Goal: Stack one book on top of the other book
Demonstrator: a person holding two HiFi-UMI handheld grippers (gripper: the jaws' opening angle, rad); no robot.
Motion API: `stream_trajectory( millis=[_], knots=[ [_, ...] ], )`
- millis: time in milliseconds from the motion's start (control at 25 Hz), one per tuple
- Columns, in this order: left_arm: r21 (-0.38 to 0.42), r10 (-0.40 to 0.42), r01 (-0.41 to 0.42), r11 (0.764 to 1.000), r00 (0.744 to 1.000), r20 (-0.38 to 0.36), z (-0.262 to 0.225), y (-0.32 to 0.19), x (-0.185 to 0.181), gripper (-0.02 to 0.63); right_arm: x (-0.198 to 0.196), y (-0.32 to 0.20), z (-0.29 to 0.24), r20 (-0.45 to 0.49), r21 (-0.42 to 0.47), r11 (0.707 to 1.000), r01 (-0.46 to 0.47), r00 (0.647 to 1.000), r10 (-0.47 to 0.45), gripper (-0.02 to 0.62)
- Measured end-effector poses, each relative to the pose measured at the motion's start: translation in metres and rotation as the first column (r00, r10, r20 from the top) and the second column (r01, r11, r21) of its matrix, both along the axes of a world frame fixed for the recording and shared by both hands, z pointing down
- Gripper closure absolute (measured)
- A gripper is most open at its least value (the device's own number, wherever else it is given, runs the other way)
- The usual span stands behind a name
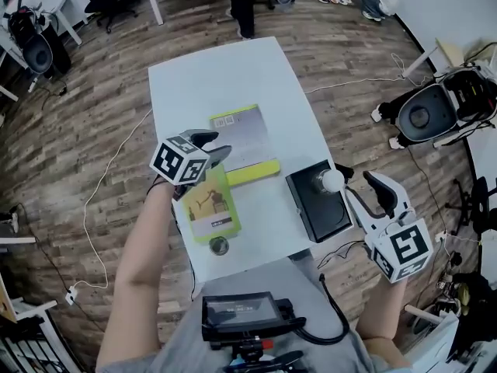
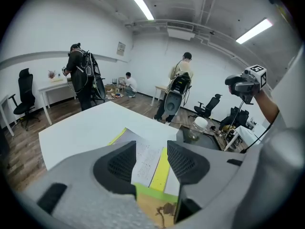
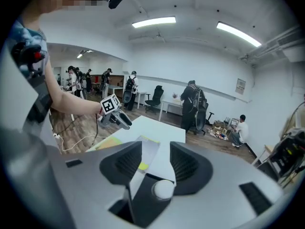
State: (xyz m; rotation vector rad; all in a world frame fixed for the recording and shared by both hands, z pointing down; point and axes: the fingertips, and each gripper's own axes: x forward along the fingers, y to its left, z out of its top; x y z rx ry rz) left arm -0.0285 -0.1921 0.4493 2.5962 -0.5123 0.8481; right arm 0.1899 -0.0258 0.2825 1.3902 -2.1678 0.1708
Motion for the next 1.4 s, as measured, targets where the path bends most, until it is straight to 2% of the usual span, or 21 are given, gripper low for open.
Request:
stream_trajectory(
  millis=[160,400,560,640,720,800,920,1040,1200,1320,1400],
  knots=[
    [0.034,0.02,-0.018,0.999,0.998,-0.057,-0.021,0.03,-0.008,0.414,-0.049,0.023,0.012,0.11,-0.007,0.999,0.039,0.993,-0.038,0.402],
    [0.098,0.085,-0.075,0.992,0.991,-0.102,-0.053,0.069,-0.016,0.414,-0.126,0.039,0.032,0.264,-0.027,0.994,0.107,0.96,-0.096,0.402],
    [0.125,0.112,-0.099,0.987,0.988,-0.105,-0.067,0.071,-0.025,0.414,-0.161,0.047,0.051,0.386,-0.046,0.995,0.088,0.92,-0.064,0.402],
    [0.123,0.112,-0.101,0.987,0.99,-0.081,-0.065,0.058,-0.033,0.414,-0.17,0.046,0.067,0.487,-0.084,0.996,0.039,0.873,0.006,0.403],
    [0.109,0.124,-0.12,0.987,0.992,-0.033,-0.058,0.04,-0.037,0.414,-0.174,0.04,0.086,0.598,-0.143,0.989,-0.024,0.794,0.105,0.403],
    [0.091,0.16,-0.162,0.983,0.987,0.035,-0.049,0.02,-0.034,0.414,-0.174,0.031,0.106,0.669,-0.203,0.974,-0.1,0.712,0.212,0.402],
    [0.06,0.23,-0.24,0.969,0.963,0.139,-0.03,-0.015,-0.025,0.414,-0.169,0.011,0.142,0.688,-0.274,0.928,-0.253,0.623,0.373,0.402],
    [0.025,0.281,-0.293,0.956,0.934,0.22,0.0,-0.049,-0.015,0.413,-0.169,-0.009,0.186,0.664,-0.36,0.857,-0.369,0.543,0.514,0.403],
    [-0.011,0.303,-0.316,0.949,0.898,0.32,0.045,-0.093,0.004,0.408,-0.165,-0.036,0.241,0.627,-0.497,0.753,-0.431,0.422,0.655,0.402],
    [-0.067,0.308,-0.304,0.95,0.886,0.346,0.078,-0.116,0.019,0.408,-0.161,-0.051,0.275,0.587,-0.591,0.666,-0.455,0.324,0.742,0.402],
    [-0.1,0.322,-0.307,0.946,0.877,0.357,0.097,-0.124,0.028,0.408,-0.158,-0.06,0.291,0.558,-0.635,0.619,-0.461,0.281,0.781,0.402]
  ],
)
